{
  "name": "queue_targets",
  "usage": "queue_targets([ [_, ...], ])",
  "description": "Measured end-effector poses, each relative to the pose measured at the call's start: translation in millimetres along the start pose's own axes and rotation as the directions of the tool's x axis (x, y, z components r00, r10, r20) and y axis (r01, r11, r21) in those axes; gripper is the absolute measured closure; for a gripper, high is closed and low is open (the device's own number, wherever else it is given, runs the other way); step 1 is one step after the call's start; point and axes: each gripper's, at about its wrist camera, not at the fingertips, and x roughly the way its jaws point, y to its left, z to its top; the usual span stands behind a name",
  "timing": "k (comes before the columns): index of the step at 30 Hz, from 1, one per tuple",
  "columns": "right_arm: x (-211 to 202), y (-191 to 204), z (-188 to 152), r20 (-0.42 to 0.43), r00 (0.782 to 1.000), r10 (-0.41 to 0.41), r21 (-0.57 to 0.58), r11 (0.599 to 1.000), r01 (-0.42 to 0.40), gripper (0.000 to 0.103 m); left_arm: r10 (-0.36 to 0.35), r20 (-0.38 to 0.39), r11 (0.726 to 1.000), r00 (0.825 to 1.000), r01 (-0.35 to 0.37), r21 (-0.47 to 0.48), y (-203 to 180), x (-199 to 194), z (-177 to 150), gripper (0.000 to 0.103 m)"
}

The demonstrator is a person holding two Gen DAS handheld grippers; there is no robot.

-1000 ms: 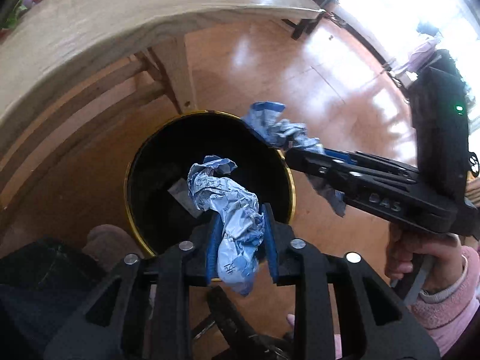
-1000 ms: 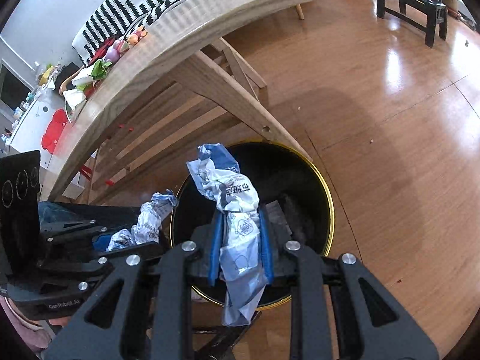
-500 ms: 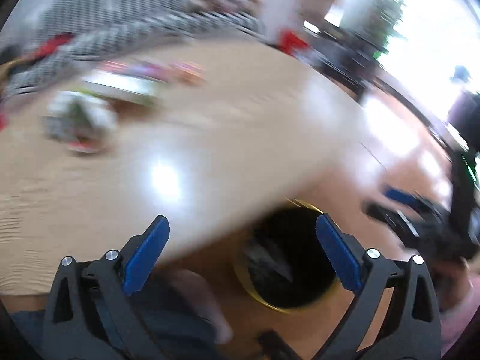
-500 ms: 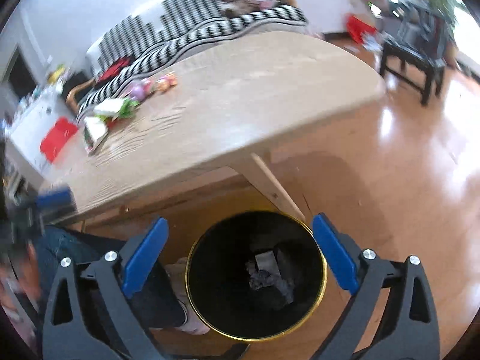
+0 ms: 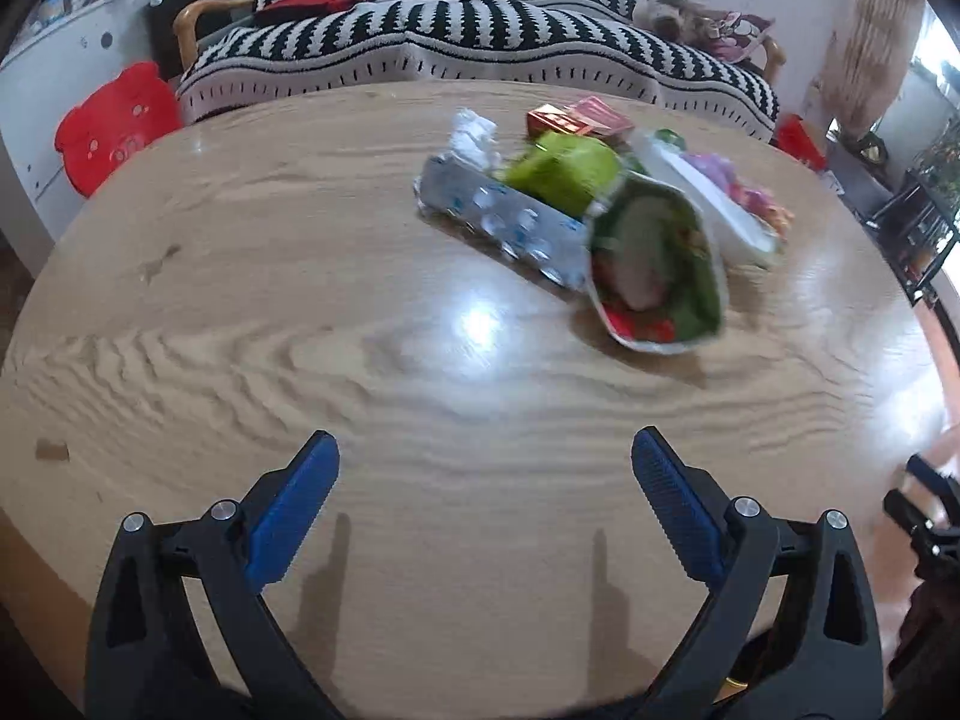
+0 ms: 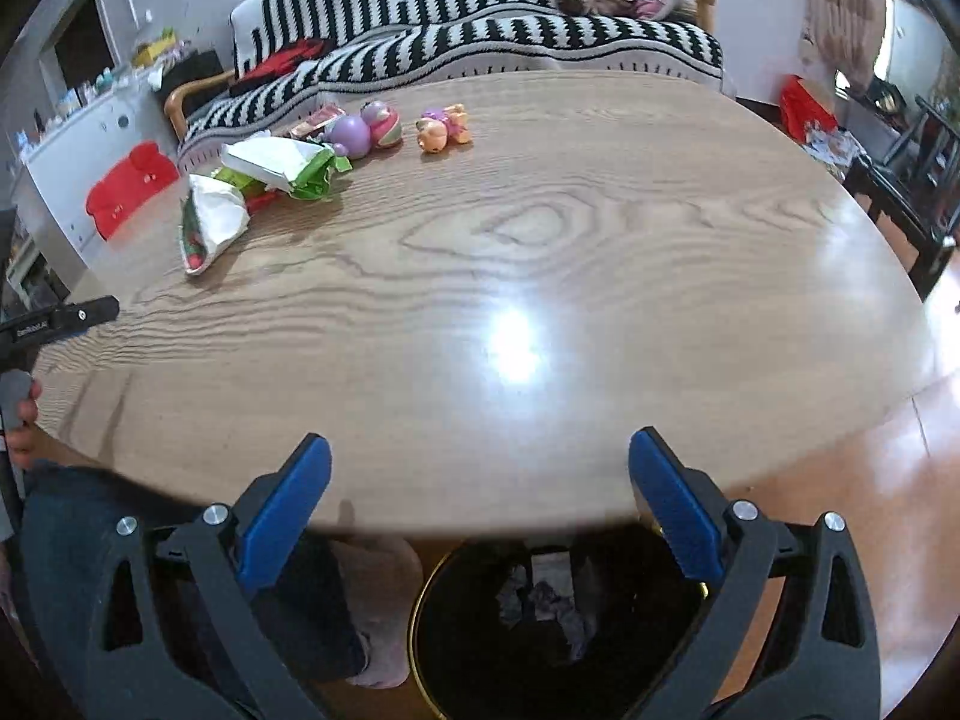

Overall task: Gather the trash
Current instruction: 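Move both open grippers back over the remaining items on the table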

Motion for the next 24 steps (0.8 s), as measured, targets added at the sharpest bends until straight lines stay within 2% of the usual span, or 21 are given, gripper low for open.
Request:
queue_targets([
  [2, 12, 5, 10, -0.007, 0.999, -0.037, -0.034, 0.999, 0.037, 0.005, 0.003, 0.006, 1.0, 1.0, -0.003, -0.015, 9, 14, 15, 0.008],
  [3, 21, 11, 16, -0.018, 0.996, -0.083, -0.076, 0.994, 0.082, 0.006, -0.009, 0.009, 0.998, 1.0, 0.009, -0.058, 17, 19, 24, 0.008],
  [7, 38, 20, 35, -0.031, 0.996, -0.081, -0.102, 0.992, 0.078, 0.005, -0.082, 0.026, 0.973, 0.996, 0.085, -0.215, 36, 46, 55, 0.008],
  [11, 52, 28, 53, -0.04, 0.996, -0.075, -0.116, 0.991, 0.07, 0.005, -0.066, 0.066, 0.961, 0.996, 0.081, -0.264, 36, 61, 89, 0.008],
  [14, 61, 35, 65, -0.05, 0.996, -0.072, -0.121, 0.991, 0.066, 0.005, -0.057, 0.045, 0.957, 0.997, 0.068, -0.281, 36, 82, 105, 0.008],
  [16, 65, 36, 68, -0.057, 0.996, -0.073, -0.121, 0.99, 0.066, 0.005, -0.086, 0.003, 0.961, 0.996, 0.084, -0.264, 31, 97, 109, 0.007],
  [18, 69, 38, 73, -0.067, 0.995, -0.074, -0.123, 0.99, 0.065, 0.005, -0.055, 0.003, 0.985, 0.998, 0.055, -0.166, 18, 98, 113, 0.007],
  [20, 72, 39, 76, -0.076, 0.994, -0.073, -0.124, 0.99, 0.064, 0.005, -0.079, -0.018, 0.99, 0.997, 0.076, -0.123, 17, 101, 111, 0.007],
  [24, 76, 41, 83, -0.087, 0.994, -0.072, -0.129, 0.99, 0.06, 0.005, -0.018, -0.043, 1.0, 0.999, 0.017, -0.004, 31, 103, 105, 0.007],
])
